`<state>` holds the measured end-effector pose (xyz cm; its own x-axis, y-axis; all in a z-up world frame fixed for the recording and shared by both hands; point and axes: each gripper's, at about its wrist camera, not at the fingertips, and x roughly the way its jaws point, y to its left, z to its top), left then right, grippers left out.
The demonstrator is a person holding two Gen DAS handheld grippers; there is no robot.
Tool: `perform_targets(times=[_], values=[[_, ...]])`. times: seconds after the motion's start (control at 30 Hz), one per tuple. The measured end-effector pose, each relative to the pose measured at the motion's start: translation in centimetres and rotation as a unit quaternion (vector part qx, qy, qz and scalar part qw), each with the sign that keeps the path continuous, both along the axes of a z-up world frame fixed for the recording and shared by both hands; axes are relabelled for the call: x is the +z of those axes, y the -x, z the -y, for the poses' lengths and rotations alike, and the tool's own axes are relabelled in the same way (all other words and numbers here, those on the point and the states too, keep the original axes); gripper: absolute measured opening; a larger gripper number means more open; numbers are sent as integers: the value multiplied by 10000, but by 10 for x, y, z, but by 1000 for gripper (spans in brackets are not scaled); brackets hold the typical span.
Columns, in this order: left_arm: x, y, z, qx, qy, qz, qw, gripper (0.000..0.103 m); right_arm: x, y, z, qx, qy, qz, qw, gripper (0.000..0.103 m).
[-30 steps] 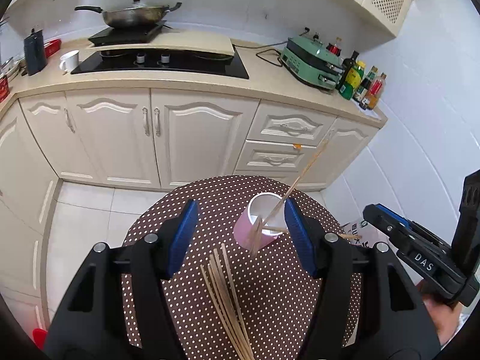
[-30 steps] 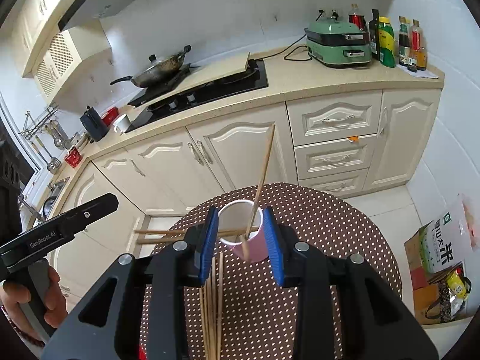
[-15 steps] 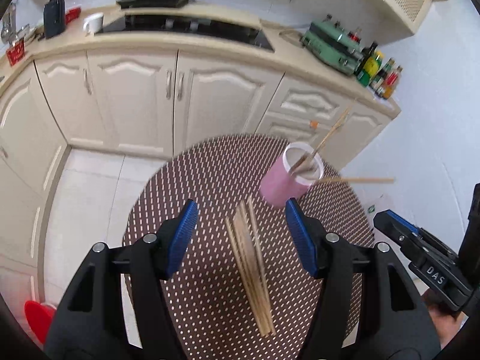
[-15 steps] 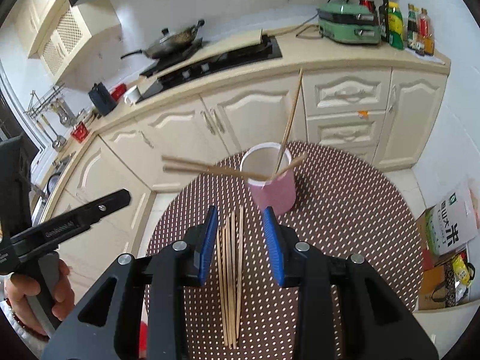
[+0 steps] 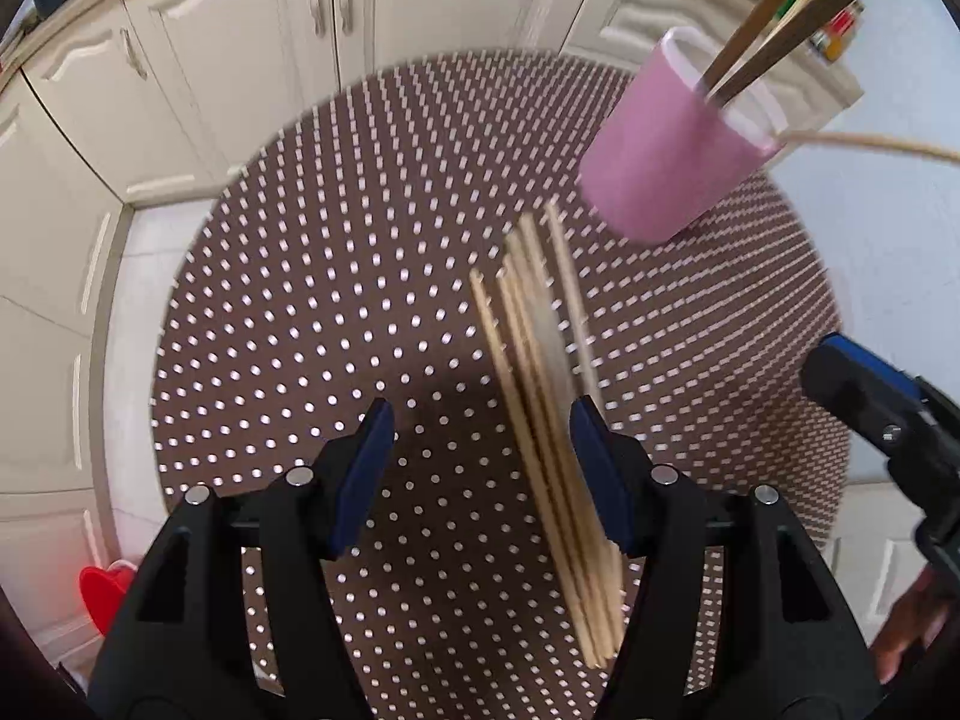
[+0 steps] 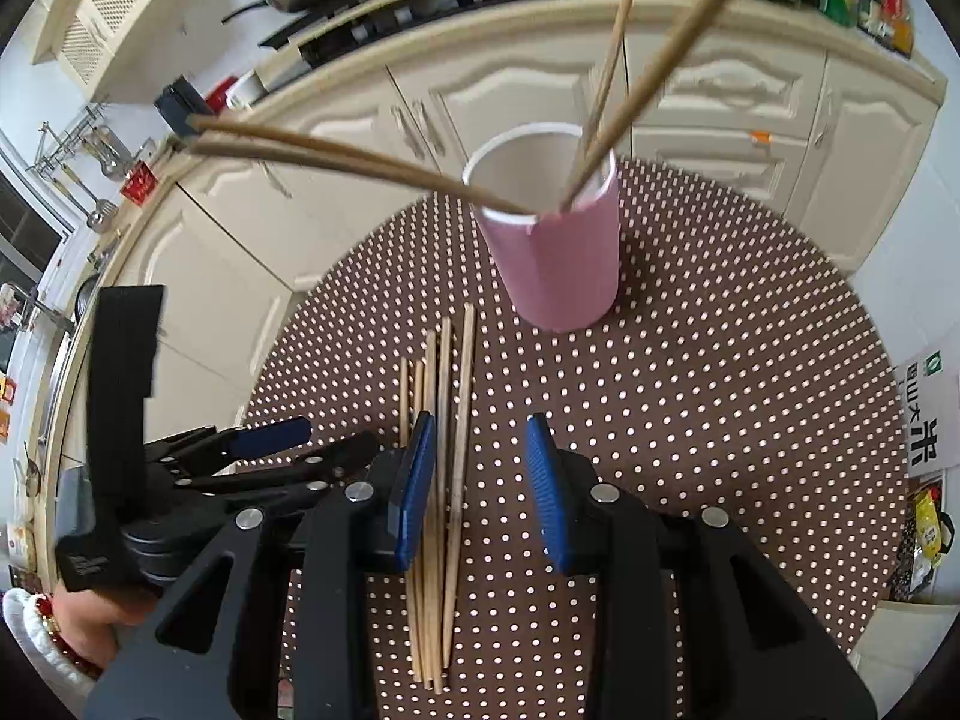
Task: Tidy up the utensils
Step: 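Lower both open grippers to the remaining chopsticks, then close the left gripper on a chopstick while the right gripper grasps another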
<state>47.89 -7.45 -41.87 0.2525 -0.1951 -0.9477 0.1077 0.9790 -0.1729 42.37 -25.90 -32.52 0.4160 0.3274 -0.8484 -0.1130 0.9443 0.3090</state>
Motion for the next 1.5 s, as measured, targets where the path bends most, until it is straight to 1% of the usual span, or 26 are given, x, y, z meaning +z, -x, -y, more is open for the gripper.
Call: perform_targets(times=[0.1, 0.17, 0.23, 0.37, 0.47, 0.5, 0.57, 0.6, 0.67, 0.77, 0.9, 0.97, 1.07, 1.17, 1.23, 1.27, 1.3, 1.37, 1.43, 1.47, 1.5], values=[[-16, -5, 2, 17, -137, -74, 9999, 60, -14, -6, 1, 55, -30, -190, 9998, 30], [-23, -7, 5, -7, -261, -40, 9997, 57, -23, -10, 0, 79, -90, -315, 9994, 30], [-31, -12, 5, -14, -347, -104, 9993, 55, -29, -13, -3, 129, -92, -399, 9991, 30], [-38, -19, 8, 15, -330, -122, 9994, 54, -37, -19, -6, 181, -104, -499, 9985, 30], [-41, -26, 14, -58, -489, -72, 9988, 53, -42, -25, -8, 215, -120, -554, 9982, 30], [-41, -29, 17, -75, -559, -66, 9984, 50, -43, -27, -10, 233, -118, -565, 9981, 30], [-41, -32, 20, -122, -772, -9, 9969, 36, -48, -32, -15, 311, -95, -612, 9976, 30], [-41, -34, 19, -120, -782, 3, 9969, 34, -49, -33, -16, 333, -91, -629, 9974, 30], [-40, -36, 10, -79, -681, -27, 9976, 25, -52, -37, -20, 378, -91, -666, 9970, 30], [-39, -41, -2, -34, -562, -62, 9984, 15, -58, -42, -29, 496, -57, -686, 9964, 30], [-40, -44, -18, 68, -355, -129, 9993, 10, -63, -49, -44, 712, 228, -601, 9954, 28], [-39, -45, -23, 139, -261, -146, 9995, 6, -67, -53, -49, 748, 284, -610, 9949, 26], [-38, -44, -30, 285, -84, -178, 9994, 6, -74, -60, -53, 787, 351, -663, 9941, 23], [-37, -43, -31, 302, -20, -184, 9994, 6, -75, -64, -58, 862, 441, -561, 9937, 21], [-35, -41, -29, 293, 12, -173, 9994, 6, -75, -65, -63, 952, 485, -527, 9929, 15], [-32, -37, -26, 284, 40, -162, 9995, 6, -75, -65, -63, 984, 477, -524, 9926, 10], [-27, -33, -26, 271, 60, -140, 9995, 6, -75, -65, -65, 1022, 477, -528, 9922, 7], [-19, -30, -24, 243, 81, -82, 9996, 6, -75, -65, -66, 984, 479, -566, 9924, 6], [-14, -26, -23, 209, 72, -49, 9997, 6, -77, -65, -55, 799, 246, -735, 9938, 6], [-13, -25, -23, 199, 79, -40, 9998, 6, -76, -64, -49, 629, 177, -746, 9951, 7], [-13, -24, -23, 196, 85, -36, 9998, 6, -75, -62, -47, 588, 145, -698, 9957, 9]])
